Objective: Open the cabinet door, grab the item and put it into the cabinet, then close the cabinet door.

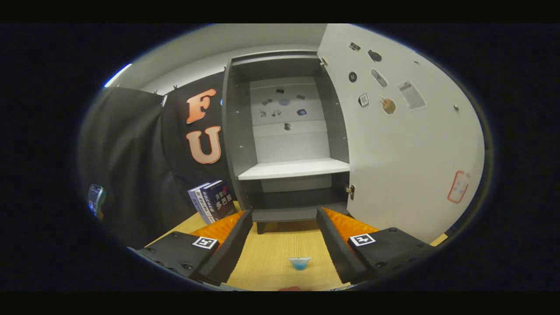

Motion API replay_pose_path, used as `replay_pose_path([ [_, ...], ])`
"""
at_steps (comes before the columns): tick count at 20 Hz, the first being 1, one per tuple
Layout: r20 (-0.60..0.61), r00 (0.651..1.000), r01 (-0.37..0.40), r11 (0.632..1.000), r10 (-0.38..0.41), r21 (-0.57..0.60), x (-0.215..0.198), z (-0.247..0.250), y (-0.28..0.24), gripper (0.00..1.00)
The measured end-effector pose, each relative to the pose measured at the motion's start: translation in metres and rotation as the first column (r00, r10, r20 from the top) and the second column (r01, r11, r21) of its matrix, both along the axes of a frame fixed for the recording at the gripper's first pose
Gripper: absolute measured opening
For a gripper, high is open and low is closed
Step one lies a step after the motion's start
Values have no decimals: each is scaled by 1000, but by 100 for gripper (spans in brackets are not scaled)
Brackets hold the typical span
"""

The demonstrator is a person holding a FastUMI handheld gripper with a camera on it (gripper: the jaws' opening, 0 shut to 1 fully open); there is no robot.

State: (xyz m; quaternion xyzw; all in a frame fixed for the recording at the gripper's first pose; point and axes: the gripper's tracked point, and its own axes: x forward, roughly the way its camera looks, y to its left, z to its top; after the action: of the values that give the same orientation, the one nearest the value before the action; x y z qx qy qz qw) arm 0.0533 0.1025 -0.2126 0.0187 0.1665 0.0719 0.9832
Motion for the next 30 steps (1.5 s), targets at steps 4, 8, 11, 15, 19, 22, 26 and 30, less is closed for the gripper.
replay_pose_path([
  [4, -137, 990, 7, 999, -12, -36, 7, -83, 1, 95],
  [8, -243, 968, 45, 994, -69, -103, 1, -157, -13, 95],
  [11, -300, 948, 72, 990, -105, -119, -6, -194, -25, 95],
  [15, -354, 924, 91, 984, -141, -156, -9, -234, -39, 95],
  [19, -398, 904, 104, 983, -158, -152, -11, -258, -44, 95],
  [22, -414, 897, 105, 984, -157, -146, -13, -268, -44, 74],
  [26, -421, 896, 90, 987, -139, -134, -13, -265, -44, 52],
  [30, -402, 911, 72, 996, -91, -61, -7, -221, -36, 52],
])
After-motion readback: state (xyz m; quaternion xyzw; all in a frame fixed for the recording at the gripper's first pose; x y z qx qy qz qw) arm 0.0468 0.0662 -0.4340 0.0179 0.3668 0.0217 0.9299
